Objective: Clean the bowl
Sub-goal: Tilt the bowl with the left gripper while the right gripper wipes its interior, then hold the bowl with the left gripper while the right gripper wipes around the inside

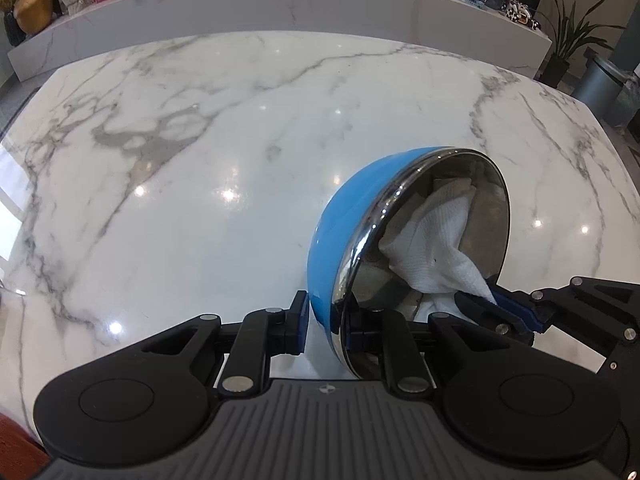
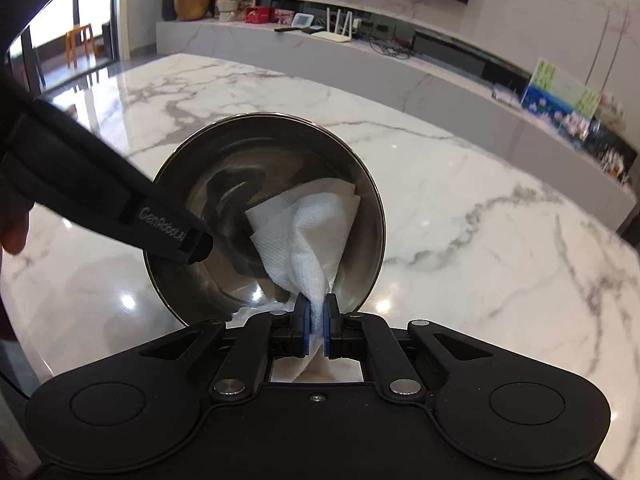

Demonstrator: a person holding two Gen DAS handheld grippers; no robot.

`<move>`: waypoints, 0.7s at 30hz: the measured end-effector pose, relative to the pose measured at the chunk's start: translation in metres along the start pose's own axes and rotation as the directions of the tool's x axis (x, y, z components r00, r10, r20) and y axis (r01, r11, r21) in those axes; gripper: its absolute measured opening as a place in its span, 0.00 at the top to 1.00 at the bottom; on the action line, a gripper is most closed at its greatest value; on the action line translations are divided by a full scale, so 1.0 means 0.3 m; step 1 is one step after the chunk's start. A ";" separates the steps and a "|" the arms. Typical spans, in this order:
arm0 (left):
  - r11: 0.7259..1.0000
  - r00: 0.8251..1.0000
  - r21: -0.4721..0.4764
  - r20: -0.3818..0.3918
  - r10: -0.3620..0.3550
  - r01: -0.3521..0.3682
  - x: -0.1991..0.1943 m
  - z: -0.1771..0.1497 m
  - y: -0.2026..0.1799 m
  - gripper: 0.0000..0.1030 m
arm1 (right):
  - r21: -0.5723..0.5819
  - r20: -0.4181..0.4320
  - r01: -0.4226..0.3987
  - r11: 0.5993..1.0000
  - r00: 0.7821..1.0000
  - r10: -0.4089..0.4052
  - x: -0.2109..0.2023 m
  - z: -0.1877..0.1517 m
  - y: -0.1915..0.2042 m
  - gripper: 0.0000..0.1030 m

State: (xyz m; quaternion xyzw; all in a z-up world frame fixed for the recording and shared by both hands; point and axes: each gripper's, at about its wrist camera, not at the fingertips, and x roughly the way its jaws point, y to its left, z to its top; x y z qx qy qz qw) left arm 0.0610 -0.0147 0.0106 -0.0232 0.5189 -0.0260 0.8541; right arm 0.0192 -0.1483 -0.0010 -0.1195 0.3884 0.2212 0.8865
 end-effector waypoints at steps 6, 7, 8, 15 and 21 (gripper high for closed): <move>1.000 1.000 0.003 0.004 -0.010 0.010 0.004 -0.002 -0.002 0.82 | 0.083 -0.007 -0.049 0.995 0.999 0.050 0.022 -0.008 -0.031 0.96; 1.000 1.000 -0.001 0.002 -0.019 0.019 0.008 -0.004 -0.001 0.81 | 0.108 -0.010 -0.060 0.992 0.998 0.061 0.026 -0.012 -0.039 0.96; 1.000 1.000 -0.004 0.000 -0.031 0.031 0.011 -0.006 0.001 0.81 | 0.137 -0.011 -0.071 0.988 0.997 0.073 0.030 -0.017 -0.049 0.96; 0.997 0.997 -0.010 -0.017 -0.076 0.076 0.032 -0.018 -0.004 0.80 | 0.321 -0.002 -0.175 0.931 0.983 0.186 0.035 -0.047 -0.105 0.96; 0.997 0.996 -0.004 -0.035 -0.077 0.077 0.041 -0.022 -0.010 0.80 | 0.283 -0.002 -0.176 0.943 0.983 0.184 0.022 -0.042 -0.085 0.96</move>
